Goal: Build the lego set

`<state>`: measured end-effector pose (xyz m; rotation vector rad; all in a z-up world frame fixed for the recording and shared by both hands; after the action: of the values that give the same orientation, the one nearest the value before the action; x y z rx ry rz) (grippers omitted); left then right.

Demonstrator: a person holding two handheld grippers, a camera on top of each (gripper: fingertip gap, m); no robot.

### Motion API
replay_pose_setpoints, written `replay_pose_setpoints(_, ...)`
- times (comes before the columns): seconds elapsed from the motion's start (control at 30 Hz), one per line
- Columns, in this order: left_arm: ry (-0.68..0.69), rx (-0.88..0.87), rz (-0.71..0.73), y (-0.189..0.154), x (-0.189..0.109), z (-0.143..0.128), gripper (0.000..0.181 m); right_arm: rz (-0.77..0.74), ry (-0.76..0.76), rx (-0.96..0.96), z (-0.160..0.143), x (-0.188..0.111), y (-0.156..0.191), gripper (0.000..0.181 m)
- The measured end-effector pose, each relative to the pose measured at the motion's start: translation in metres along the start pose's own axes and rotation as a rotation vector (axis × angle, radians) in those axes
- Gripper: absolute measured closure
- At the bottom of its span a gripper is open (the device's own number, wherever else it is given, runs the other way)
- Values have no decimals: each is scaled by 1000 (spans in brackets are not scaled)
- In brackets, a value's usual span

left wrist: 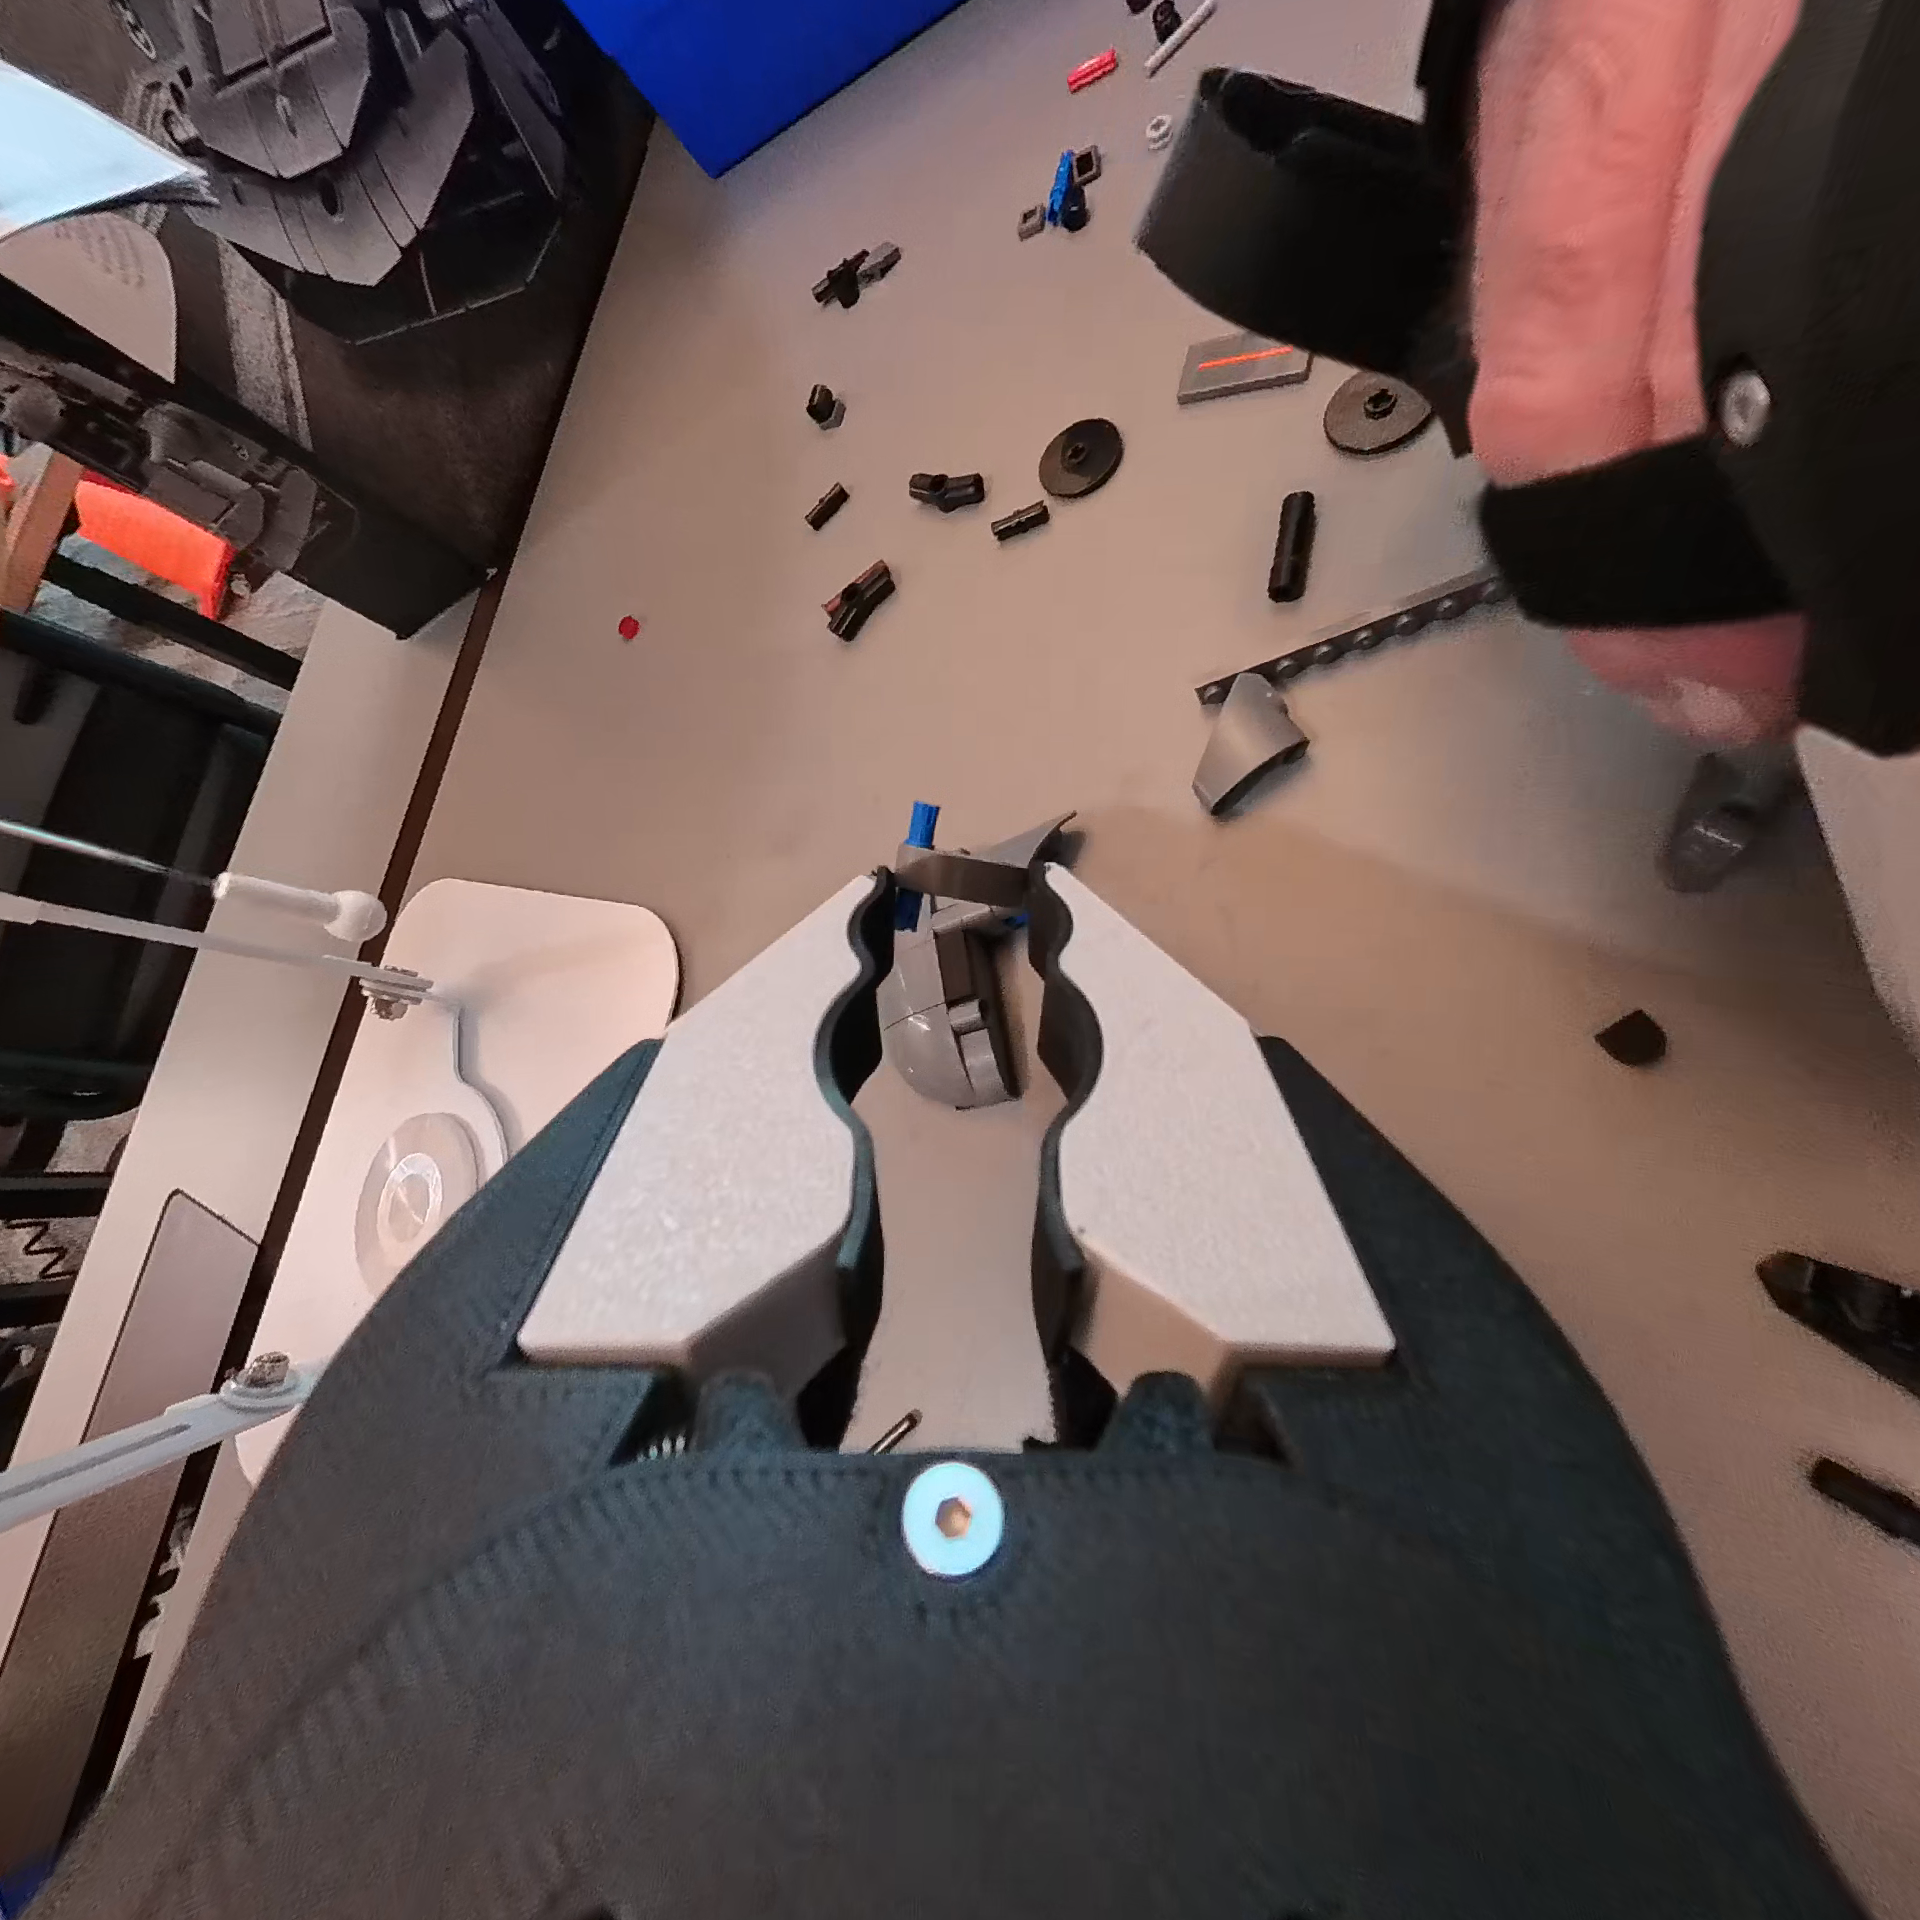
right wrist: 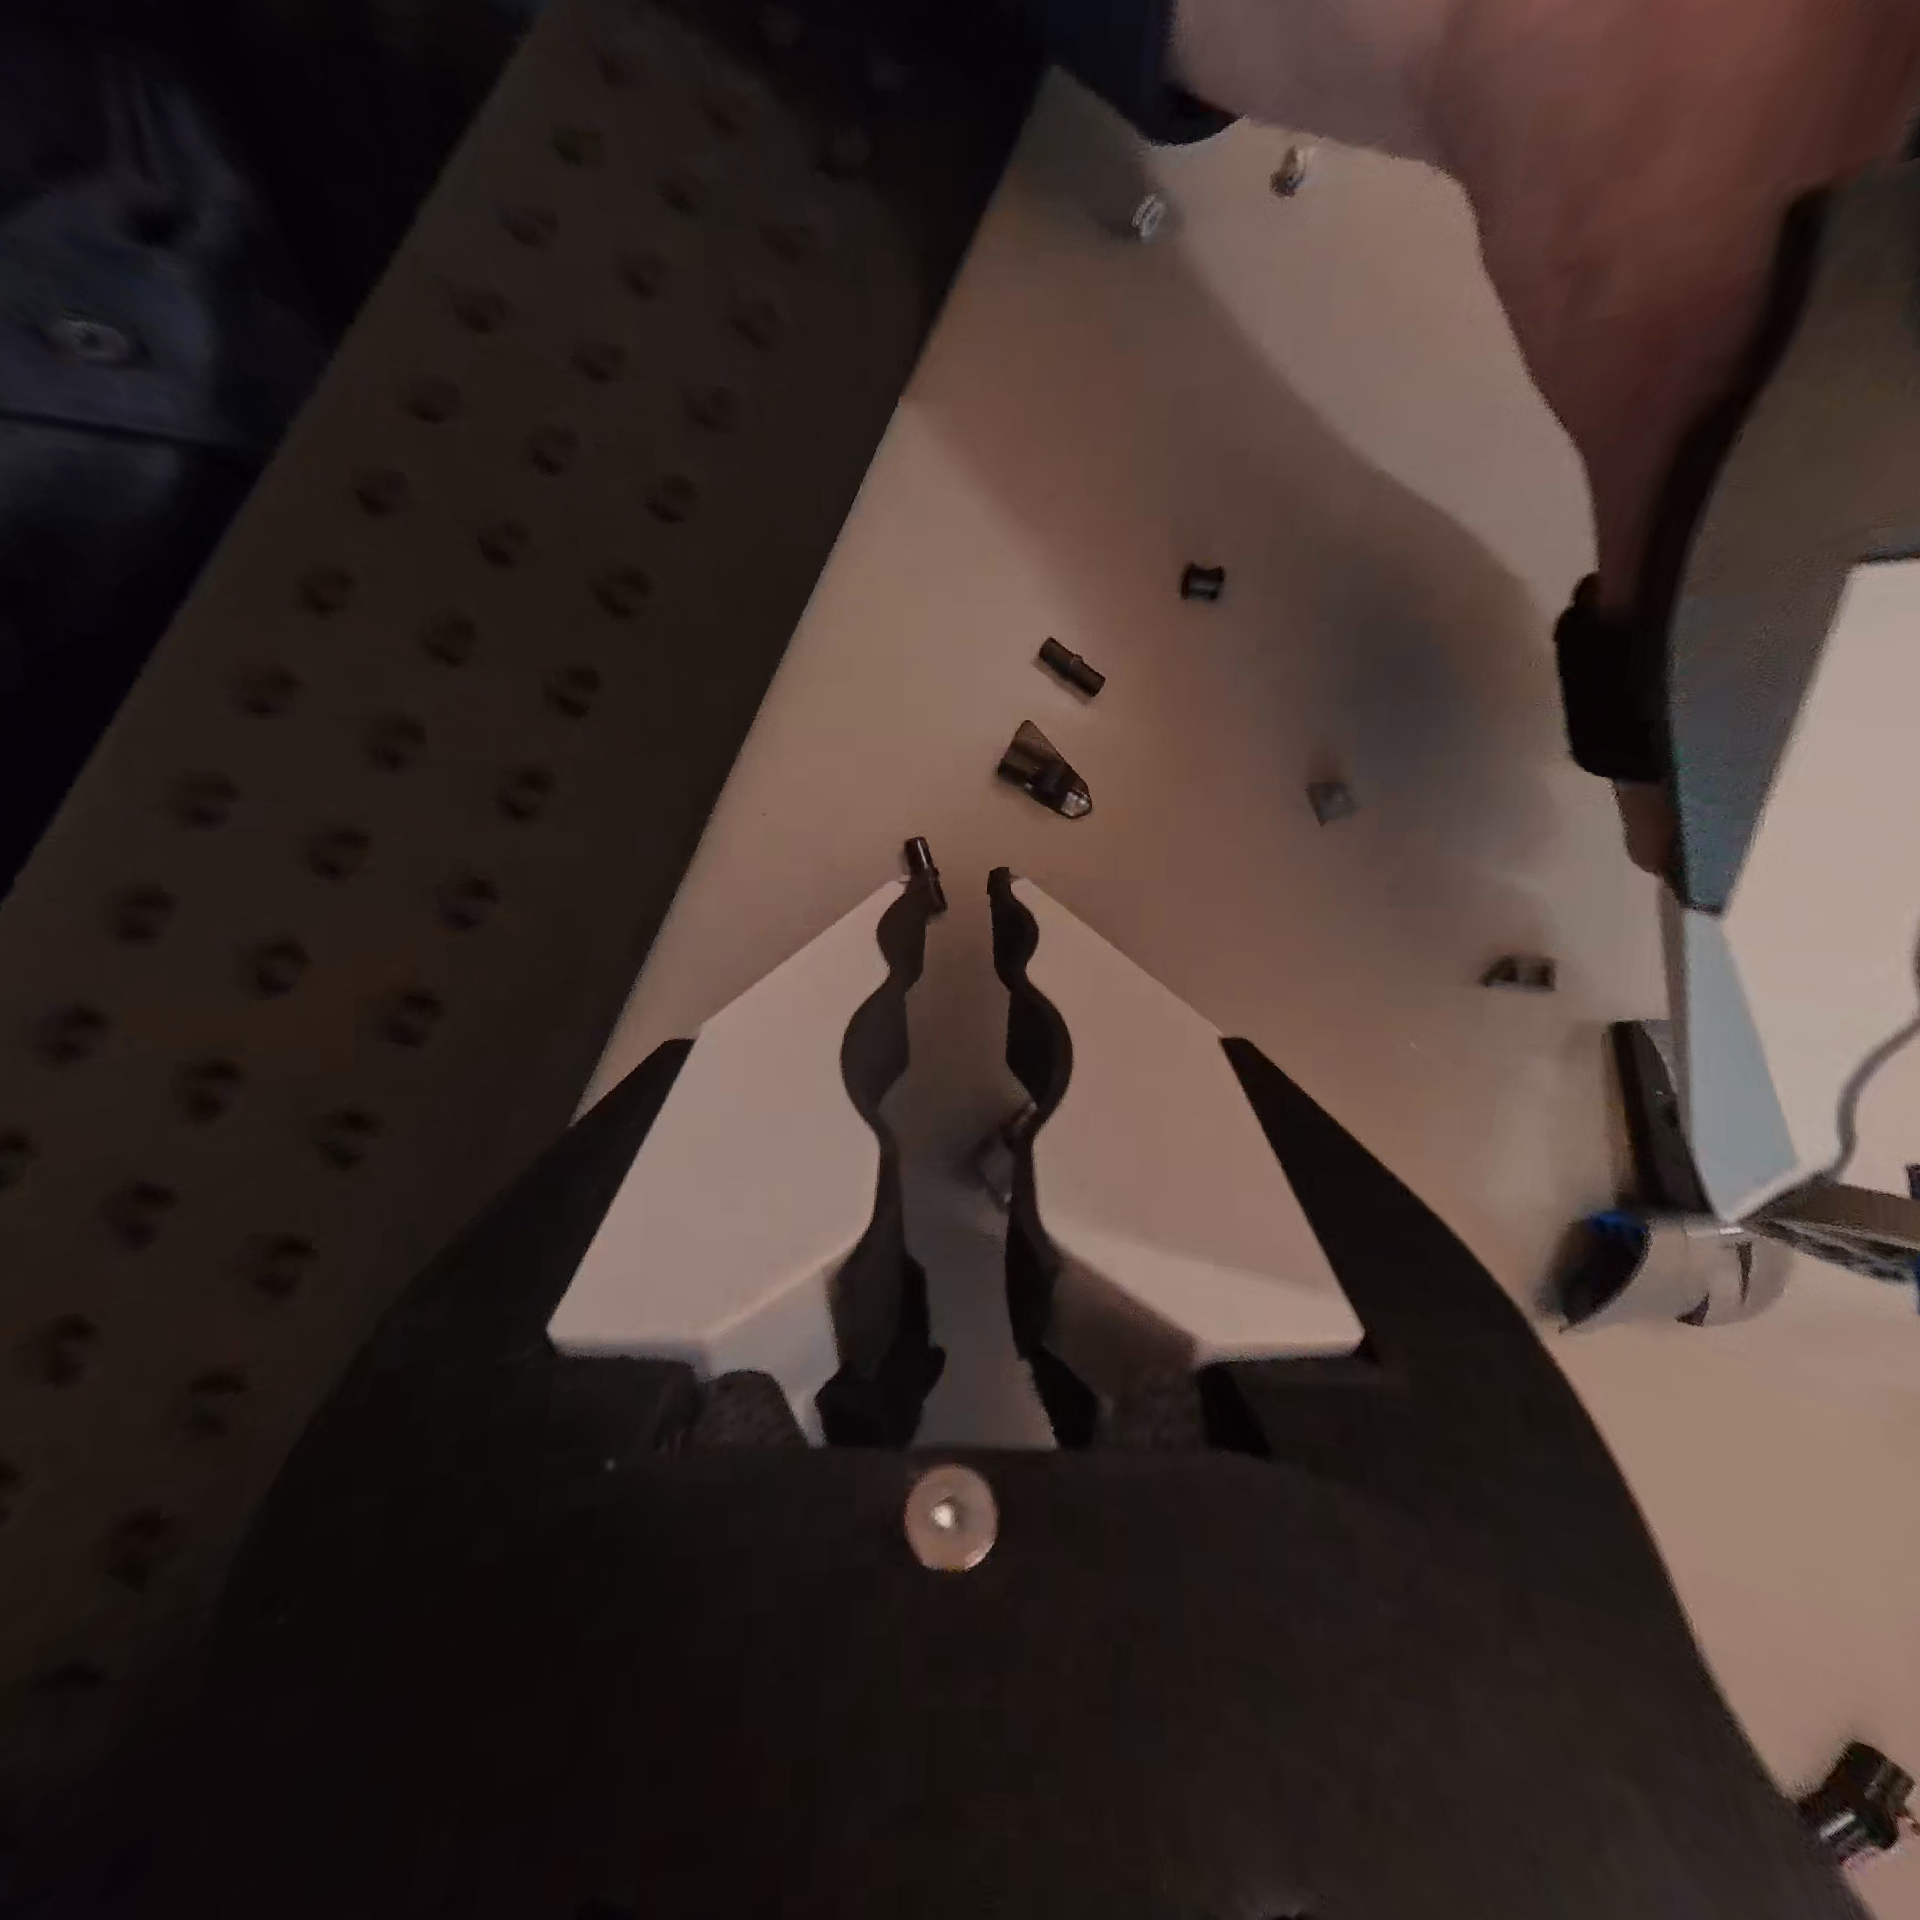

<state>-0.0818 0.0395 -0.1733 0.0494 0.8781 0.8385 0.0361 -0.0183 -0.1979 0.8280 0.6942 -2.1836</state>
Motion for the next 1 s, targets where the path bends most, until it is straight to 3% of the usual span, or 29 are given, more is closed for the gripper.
replay_pose_setpoints(0.47, 34, -9, -89, -11, 6, -2, 158, 29, 12, 6, -1, 11, 3, 181)
replay_pose_setpoints(0.7, 48, -17, -100, -11, 7, -5, 158, 83, 26, -10, 3, 14, 13, 169)
replay_pose_setpoints(0.8, 51, -18, -107, -12, 8, -6, 158, 57, 41, -22, 2, 17, 11, 181)
replay_pose_setpoints(1.0, 57, -22, -123, -13, 10, -7, 158, 57, -5, 11, 5, 12, 8, 181)
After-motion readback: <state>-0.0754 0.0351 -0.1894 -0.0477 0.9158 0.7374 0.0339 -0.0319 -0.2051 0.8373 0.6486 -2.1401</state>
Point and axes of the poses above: each gripper's, where its closed fingertips meet, x out along the fingers, z out of its top, y = z × x across the jaws, the point moved 6 cm from there along -x, back along the fingers, and after that the axes turned 9 degrees about -z, right-handed, at the moved point
